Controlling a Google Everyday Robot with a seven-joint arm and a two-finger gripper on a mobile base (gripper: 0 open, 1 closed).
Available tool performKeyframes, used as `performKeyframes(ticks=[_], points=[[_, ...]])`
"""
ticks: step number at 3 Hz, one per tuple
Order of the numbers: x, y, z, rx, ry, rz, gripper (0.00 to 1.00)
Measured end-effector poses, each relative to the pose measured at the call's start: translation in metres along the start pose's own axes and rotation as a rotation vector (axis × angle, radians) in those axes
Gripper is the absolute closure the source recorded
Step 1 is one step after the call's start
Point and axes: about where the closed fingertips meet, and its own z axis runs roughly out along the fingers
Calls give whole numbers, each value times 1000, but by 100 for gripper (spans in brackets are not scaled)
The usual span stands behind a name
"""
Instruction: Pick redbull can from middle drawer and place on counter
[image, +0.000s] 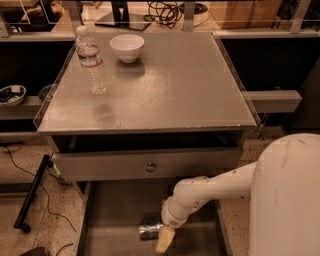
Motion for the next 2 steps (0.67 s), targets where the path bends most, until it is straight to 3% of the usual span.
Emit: performKeyframes(ticks=[1, 2], points=[[-11, 6, 22, -57, -40, -13, 0], [-11, 6, 22, -58, -40, -13, 0]])
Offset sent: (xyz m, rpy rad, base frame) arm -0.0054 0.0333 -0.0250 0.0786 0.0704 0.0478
